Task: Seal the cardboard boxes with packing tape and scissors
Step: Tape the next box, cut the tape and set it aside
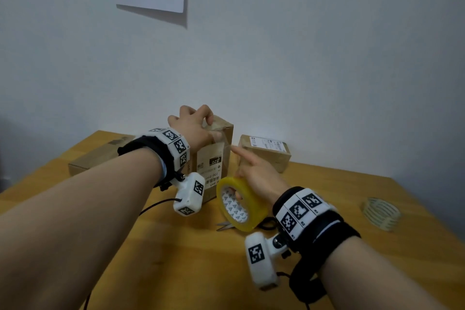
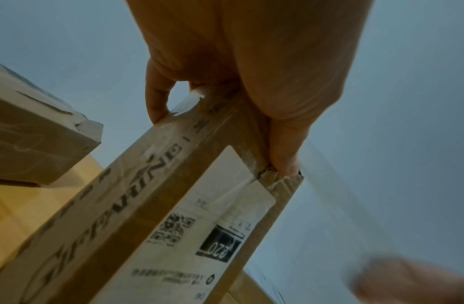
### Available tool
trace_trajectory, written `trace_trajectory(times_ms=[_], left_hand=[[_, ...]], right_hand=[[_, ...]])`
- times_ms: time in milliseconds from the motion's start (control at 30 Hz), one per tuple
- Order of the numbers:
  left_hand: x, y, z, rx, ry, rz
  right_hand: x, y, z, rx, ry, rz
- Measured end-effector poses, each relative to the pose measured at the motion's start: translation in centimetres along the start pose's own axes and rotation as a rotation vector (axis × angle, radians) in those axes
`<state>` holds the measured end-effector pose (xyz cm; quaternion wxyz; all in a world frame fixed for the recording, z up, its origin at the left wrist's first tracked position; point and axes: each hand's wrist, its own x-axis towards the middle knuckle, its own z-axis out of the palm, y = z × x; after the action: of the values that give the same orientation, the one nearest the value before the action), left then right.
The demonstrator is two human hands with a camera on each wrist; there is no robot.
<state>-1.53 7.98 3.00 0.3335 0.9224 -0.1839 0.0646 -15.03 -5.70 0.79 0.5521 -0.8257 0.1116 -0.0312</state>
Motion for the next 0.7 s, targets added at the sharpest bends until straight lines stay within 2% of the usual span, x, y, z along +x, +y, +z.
trace_trajectory(times_ms=[133,467,700], left_hand=[[-0.1,0.4,0.3,-0.029,0.000,-0.001],[0.1,1.0,0.5,-0.015,0.002,-0.020],[0.8,1.1,-0.4,0.113,-0.140,-0.016]], right_hand=[[-0.6,-0.3,0.1,-0.127,-0.078,-0.071],[1.0,0.0,-0.3,-0.382,-0.117,-0.131],[2.6,0.7,0.1,-0.221,-0.159,-0.011]])
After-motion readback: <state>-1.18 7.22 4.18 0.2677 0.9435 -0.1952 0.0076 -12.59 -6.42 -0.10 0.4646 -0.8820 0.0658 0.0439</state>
